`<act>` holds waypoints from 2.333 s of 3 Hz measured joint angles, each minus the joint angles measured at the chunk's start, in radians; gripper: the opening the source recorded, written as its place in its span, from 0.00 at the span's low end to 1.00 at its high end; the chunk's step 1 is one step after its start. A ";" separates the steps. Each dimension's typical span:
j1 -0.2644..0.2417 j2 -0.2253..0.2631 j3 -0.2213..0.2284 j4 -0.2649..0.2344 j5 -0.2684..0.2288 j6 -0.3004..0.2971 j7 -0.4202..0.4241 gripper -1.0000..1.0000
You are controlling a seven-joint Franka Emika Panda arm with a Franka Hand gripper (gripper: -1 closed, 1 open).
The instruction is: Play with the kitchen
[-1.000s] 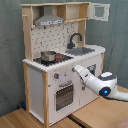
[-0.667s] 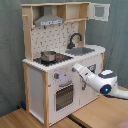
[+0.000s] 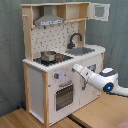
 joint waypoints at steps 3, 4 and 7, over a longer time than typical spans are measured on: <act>-0.106 -0.012 -0.048 -0.058 -0.011 0.282 0.021 1.00; -0.127 -0.012 -0.028 -0.066 -0.011 0.337 0.113 1.00; -0.173 -0.012 -0.021 -0.064 -0.001 0.386 0.344 1.00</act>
